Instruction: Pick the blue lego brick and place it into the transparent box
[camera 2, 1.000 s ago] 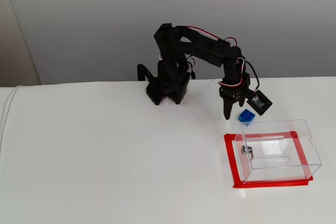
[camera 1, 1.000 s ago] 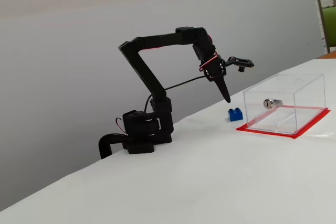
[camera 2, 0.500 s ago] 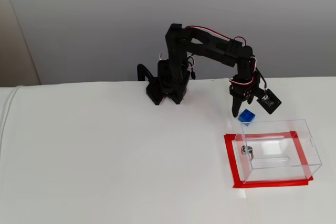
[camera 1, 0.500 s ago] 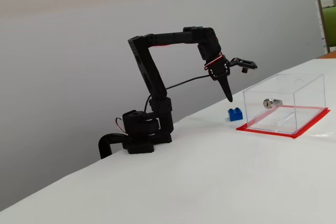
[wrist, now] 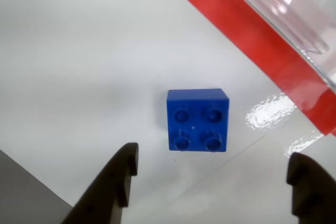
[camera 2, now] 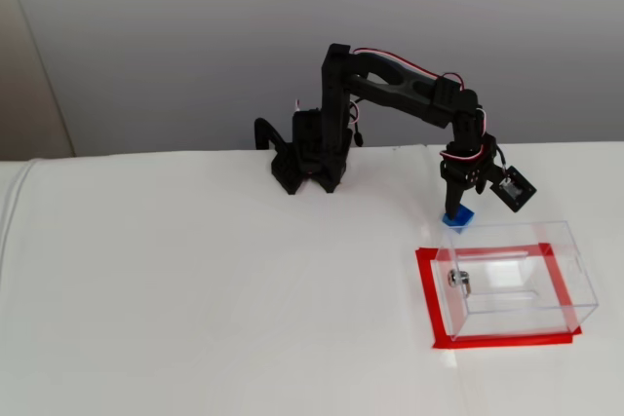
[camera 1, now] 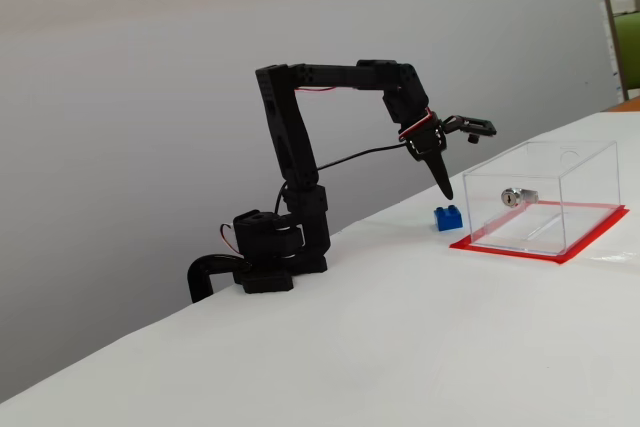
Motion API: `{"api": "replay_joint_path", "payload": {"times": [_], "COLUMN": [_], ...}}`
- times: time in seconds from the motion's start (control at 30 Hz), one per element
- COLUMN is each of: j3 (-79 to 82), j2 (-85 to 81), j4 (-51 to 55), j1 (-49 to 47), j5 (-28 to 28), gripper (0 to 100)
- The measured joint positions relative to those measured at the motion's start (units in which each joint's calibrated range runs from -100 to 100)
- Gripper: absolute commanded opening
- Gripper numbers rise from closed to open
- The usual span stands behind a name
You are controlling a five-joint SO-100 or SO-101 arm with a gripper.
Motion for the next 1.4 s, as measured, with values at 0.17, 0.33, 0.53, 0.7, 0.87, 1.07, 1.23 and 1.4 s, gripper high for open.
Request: {"api": "replay_joint_path", "payload": {"times": [0.17, 0.33, 0.53, 0.7, 0.87, 1.07, 1.23, 1.4], "j3": [0.00, 0.00, 0.00, 0.00, 0.00, -0.09, 0.00, -1.06], "j2": [0.68, 0.68, 2.20, 4.23, 5.75, 7.10, 8.20, 9.56], "j4": [0.00, 0.00, 0.00, 0.00, 0.00, 0.00, 0.00, 0.00], "j1": [-0.43, -0.32, -0.32, -0.32, -0.32, -0.43, -0.43, 0.11], "j5": [-0.44, -0.44, -0.59, -0.78, -0.78, -0.78, -0.83, -0.83], "gripper": [31, 31, 31, 31, 31, 31, 31, 31]}}
